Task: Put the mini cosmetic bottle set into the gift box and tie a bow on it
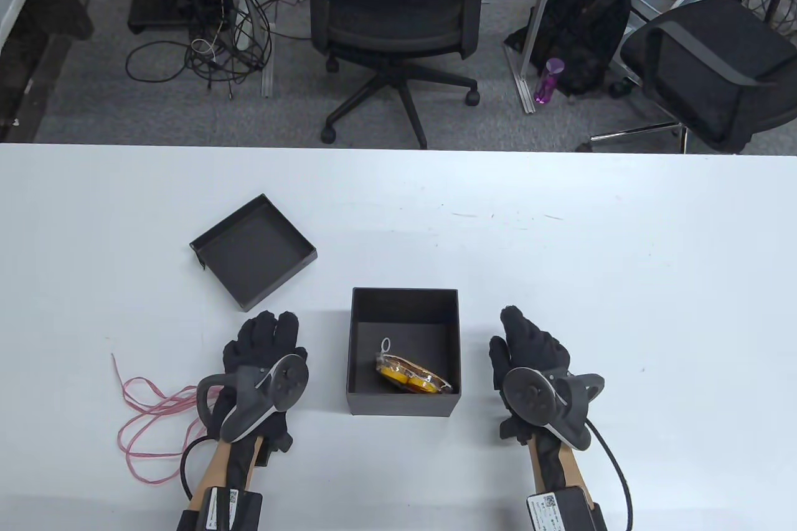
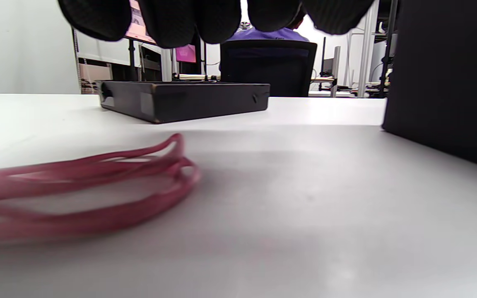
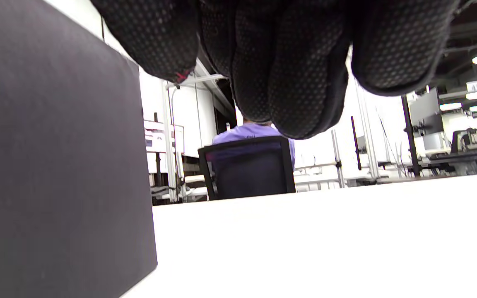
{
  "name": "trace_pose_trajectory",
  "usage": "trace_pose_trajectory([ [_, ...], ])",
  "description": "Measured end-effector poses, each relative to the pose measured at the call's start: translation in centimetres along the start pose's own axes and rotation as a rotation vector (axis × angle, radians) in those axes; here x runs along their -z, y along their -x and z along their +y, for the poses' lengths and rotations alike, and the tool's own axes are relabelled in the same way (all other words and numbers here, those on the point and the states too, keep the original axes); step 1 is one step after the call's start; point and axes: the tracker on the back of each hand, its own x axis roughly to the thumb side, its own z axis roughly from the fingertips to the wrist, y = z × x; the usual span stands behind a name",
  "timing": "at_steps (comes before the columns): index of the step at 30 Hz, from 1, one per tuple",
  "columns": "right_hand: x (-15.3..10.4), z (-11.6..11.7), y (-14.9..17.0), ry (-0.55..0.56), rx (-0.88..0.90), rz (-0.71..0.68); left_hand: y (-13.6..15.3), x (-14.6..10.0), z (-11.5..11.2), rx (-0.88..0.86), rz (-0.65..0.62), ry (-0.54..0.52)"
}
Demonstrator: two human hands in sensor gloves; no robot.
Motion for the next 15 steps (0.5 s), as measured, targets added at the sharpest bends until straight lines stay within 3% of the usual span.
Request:
trace_pose_trajectory([
  [9, -0.4, 1.7, -0.1, -0.090, 0.017, -0.012, 2.5, 1.1, 0.1, -0.057, 0.112, 0.015],
  [15, -0.4, 2.1, 0.0, -0.114, 0.047, -0.002, 3.2, 5.4, 0.3, -0.008, 0.217, 0.092],
])
